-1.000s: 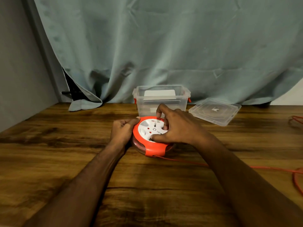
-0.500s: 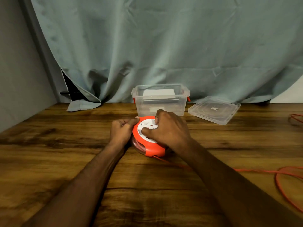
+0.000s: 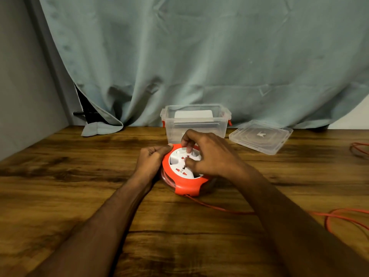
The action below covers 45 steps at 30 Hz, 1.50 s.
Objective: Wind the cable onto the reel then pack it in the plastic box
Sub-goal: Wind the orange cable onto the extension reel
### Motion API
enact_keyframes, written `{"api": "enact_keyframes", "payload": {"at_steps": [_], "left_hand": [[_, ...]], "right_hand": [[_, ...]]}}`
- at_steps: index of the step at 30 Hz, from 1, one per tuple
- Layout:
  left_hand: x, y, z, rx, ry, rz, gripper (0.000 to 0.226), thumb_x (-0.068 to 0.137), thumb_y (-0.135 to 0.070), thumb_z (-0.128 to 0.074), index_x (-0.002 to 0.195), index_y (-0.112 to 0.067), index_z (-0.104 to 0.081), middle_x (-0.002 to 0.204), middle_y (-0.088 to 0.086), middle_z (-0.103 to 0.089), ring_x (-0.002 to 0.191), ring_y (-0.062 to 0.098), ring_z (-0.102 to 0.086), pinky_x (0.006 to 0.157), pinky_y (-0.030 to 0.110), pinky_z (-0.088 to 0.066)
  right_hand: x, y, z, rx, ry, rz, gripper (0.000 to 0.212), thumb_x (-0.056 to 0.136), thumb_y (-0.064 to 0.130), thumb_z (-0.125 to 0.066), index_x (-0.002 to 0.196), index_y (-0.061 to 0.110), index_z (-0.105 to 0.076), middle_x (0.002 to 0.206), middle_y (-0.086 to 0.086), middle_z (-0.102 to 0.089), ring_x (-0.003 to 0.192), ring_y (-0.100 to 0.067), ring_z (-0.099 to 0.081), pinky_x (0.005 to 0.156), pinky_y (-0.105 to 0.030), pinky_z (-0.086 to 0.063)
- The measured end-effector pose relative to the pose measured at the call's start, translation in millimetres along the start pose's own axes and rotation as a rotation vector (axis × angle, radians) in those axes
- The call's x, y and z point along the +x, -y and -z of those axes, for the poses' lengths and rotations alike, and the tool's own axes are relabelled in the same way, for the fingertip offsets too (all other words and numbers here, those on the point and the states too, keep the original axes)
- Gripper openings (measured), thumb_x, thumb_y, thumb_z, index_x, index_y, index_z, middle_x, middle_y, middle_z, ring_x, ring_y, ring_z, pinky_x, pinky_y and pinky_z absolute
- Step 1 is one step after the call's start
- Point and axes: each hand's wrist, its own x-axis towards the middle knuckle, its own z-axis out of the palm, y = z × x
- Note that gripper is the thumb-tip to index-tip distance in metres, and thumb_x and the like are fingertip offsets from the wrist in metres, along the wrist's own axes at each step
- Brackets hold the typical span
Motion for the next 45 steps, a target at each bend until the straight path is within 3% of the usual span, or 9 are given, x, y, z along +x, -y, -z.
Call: {"api": "enact_keyframes", "payload": {"at_steps": [6, 11, 14, 22, 25, 30, 37, 40, 45], "left_hand": [[1, 1, -1, 0.048, -0.009, 0.007, 0.022, 0.097, -0.018, -0.068, 0.098, 0.002, -0.077, 0.087, 0.021, -0.077, 0.072, 0.029, -0.071, 0.065, 0.031, -0.056], [1, 1, -3, 0.040, 0.021, -0.029, 0.019, 0.096, -0.011, -0.066, 0.108, -0.001, -0.077, 0.105, 0.026, -0.077, 0.098, 0.037, -0.072, 0.097, 0.051, -0.056], [3, 3, -5, 0.058, 0.052, -0.025, 0.029, 0.097, -0.002, -0.061, 0.123, -0.002, -0.072, 0.116, 0.023, -0.076, 0.112, 0.041, -0.071, 0.104, 0.055, -0.055], [3, 3, -8, 0.042, -0.046, -0.074, 0.022, 0.102, -0.008, -0.052, 0.097, -0.018, -0.071, 0.098, 0.013, -0.076, 0.092, 0.030, -0.070, 0.085, 0.042, -0.057], [3, 3, -6, 0.056, -0.055, -0.094, 0.022, 0.101, -0.009, -0.052, 0.094, -0.020, -0.071, 0.089, 0.006, -0.077, 0.081, 0.024, -0.072, 0.064, 0.030, -0.057], [7, 6, -4, 0.069, -0.060, -0.102, 0.023, 0.100, -0.009, -0.053, 0.094, -0.021, -0.072, 0.084, 0.003, -0.078, 0.074, 0.019, -0.075, 0.059, 0.029, -0.057], [9, 8, -2, 0.069, -0.038, -0.115, 0.022, 0.099, -0.006, -0.052, 0.094, -0.017, -0.071, 0.082, 0.004, -0.078, 0.071, 0.018, -0.074, 0.057, 0.028, -0.057], [9, 6, -3, 0.049, -0.060, -0.104, 0.021, 0.099, -0.004, -0.053, 0.092, -0.015, -0.070, 0.078, 0.004, -0.076, 0.070, 0.019, -0.072, 0.057, 0.027, -0.056], [7, 8, -2, 0.083, -0.039, -0.142, 0.010, 0.098, -0.013, -0.063, 0.096, -0.009, -0.072, 0.098, 0.024, -0.077, 0.093, 0.043, -0.072, 0.083, 0.050, -0.058]], "right_hand": [[0, -14, 14, -0.038, 0.177, 0.015, 0.061, 0.072, 0.039, -0.081, 0.128, 0.038, -0.055, 0.117, 0.017, -0.064, 0.086, -0.003, -0.052, 0.060, -0.021, -0.034], [0, -17, 15, -0.085, 0.216, -0.010, 0.063, 0.073, 0.045, -0.081, 0.130, 0.041, -0.056, 0.124, 0.015, -0.066, 0.107, -0.013, -0.058, 0.080, -0.032, -0.051], [-1, -19, 13, -0.178, 0.171, -0.075, 0.064, 0.069, 0.057, -0.078, 0.127, 0.045, -0.055, 0.117, 0.013, -0.067, 0.106, -0.016, -0.060, 0.080, -0.035, -0.049], [-3, -10, 3, -0.215, 0.043, -0.094, 0.061, 0.062, 0.081, -0.070, 0.102, 0.040, -0.051, 0.097, 0.010, -0.067, 0.089, -0.016, -0.060, 0.069, -0.033, -0.040], [-3, -4, -5, -0.260, -0.021, -0.100, 0.061, 0.063, 0.084, -0.066, 0.098, 0.038, -0.048, 0.098, 0.006, -0.064, 0.088, -0.020, -0.056, 0.071, -0.035, -0.032], [-1, 6, -18, -0.270, -0.119, -0.164, 0.065, 0.062, 0.084, -0.063, 0.095, 0.030, -0.047, 0.101, -0.001, -0.065, 0.094, -0.025, -0.060, 0.071, -0.035, -0.031], [-1, 6, -17, -0.237, -0.037, -0.190, 0.060, 0.069, 0.082, -0.062, 0.097, 0.032, -0.045, 0.108, 0.000, -0.066, 0.083, -0.016, -0.043, 0.070, -0.034, -0.030], [-1, 7, -16, -0.185, -0.020, -0.183, 0.056, 0.071, 0.079, -0.063, 0.100, 0.033, -0.049, 0.105, 0.004, -0.065, 0.087, -0.017, -0.048, 0.069, -0.034, -0.030], [-2, 6, -16, -0.178, -0.055, -0.181, 0.052, 0.067, 0.077, -0.068, 0.092, 0.034, -0.053, 0.076, 0.016, -0.038, 0.082, -0.015, -0.042, 0.068, -0.035, -0.030]]}}
